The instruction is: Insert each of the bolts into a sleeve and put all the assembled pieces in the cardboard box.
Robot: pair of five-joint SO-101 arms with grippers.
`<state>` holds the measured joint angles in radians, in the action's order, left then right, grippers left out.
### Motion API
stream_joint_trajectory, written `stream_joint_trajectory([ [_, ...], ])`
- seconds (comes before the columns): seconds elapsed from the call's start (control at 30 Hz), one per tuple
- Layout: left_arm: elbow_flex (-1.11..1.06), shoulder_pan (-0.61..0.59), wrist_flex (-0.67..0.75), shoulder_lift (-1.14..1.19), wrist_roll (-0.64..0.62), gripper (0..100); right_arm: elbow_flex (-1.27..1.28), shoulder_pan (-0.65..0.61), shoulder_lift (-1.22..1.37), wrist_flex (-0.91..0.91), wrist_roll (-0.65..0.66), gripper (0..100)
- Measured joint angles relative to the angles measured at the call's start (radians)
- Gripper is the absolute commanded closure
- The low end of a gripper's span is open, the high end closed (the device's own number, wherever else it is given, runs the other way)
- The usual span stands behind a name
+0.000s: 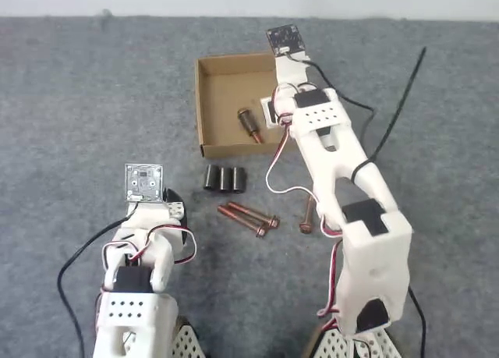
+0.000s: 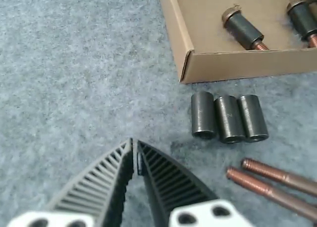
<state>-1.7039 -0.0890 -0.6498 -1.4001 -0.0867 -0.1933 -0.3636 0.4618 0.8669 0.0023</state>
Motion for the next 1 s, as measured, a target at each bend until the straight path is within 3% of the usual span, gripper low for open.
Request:
stream_joint_trajectory([
  [0.63, 0.000, 0.000, 0.000, 0.000, 0.000, 99, 0.002, -0.121, -0.258, 0.692, 0.000, 99.1],
  [0.8, 0.000, 0.000, 0.000, 0.000, 0.002, 99, 0.150, -0.187, -0.341, 0.710, 0.000, 99.1],
  [1.0, 0.000, 0.000, 0.000, 0.000, 0.002, 99, 0.434, -0.241, -0.503, 0.485, 0.000, 98.9],
])
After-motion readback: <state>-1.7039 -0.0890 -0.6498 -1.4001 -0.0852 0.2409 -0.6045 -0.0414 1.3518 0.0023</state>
